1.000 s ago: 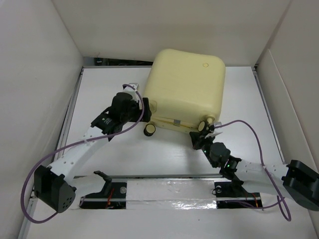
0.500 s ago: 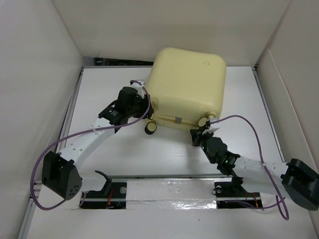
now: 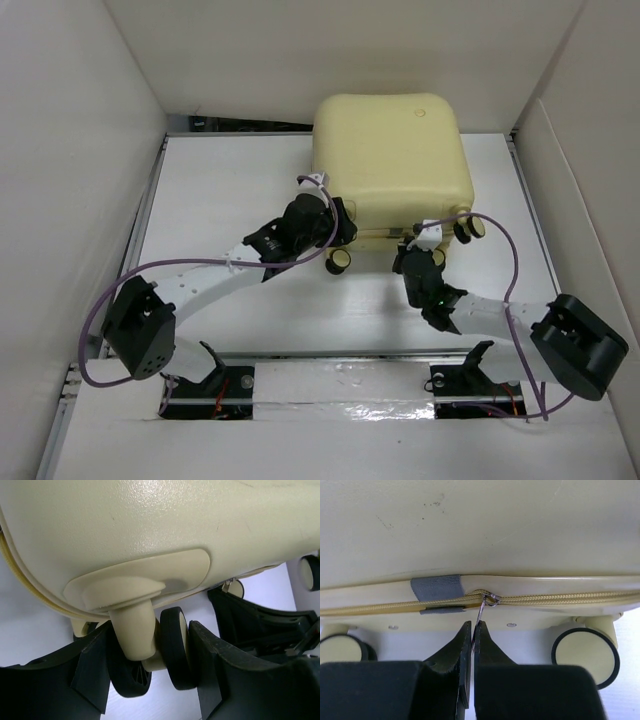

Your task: Pack the luggage

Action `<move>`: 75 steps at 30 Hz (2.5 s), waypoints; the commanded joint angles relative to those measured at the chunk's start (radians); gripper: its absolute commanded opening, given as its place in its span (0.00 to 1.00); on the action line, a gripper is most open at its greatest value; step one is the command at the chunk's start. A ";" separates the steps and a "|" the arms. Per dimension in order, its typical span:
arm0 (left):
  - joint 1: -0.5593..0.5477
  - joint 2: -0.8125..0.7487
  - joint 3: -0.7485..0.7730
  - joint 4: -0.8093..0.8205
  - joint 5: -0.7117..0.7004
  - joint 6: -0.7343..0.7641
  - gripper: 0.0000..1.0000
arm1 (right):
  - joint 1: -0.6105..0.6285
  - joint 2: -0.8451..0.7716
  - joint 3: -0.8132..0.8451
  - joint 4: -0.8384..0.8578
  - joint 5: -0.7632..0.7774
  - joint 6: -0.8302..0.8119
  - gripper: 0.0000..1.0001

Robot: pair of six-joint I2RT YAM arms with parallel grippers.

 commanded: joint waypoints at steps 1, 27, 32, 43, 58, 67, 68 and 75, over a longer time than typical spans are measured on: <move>-0.181 0.019 0.055 0.607 0.361 -0.140 0.00 | 0.173 0.088 0.113 0.328 -0.560 0.099 0.00; -0.085 -0.271 -0.162 0.451 0.253 -0.045 0.00 | -0.047 -0.512 -0.038 -0.336 -0.650 0.058 0.00; -0.085 -0.231 -0.078 0.499 0.309 -0.068 0.00 | 0.214 -0.306 0.126 -0.271 -0.582 0.046 0.00; 0.003 -0.357 0.015 0.411 0.290 -0.030 0.00 | -0.016 -0.481 0.031 -0.461 -0.494 0.049 0.00; 0.212 -0.518 -0.179 0.339 0.289 -0.019 0.00 | -0.142 -0.695 0.010 -0.727 -0.434 0.043 0.00; 0.212 -0.510 -0.197 0.238 0.264 0.024 0.00 | -0.130 -0.700 0.034 -0.727 -0.520 0.043 0.00; 0.197 -0.521 -0.205 0.226 0.246 0.033 0.00 | -0.130 -0.691 0.040 -0.731 -0.526 0.046 0.00; 0.178 -0.613 -0.209 0.074 0.008 0.076 0.00 | -0.115 -0.743 0.057 -0.841 -0.355 0.092 0.00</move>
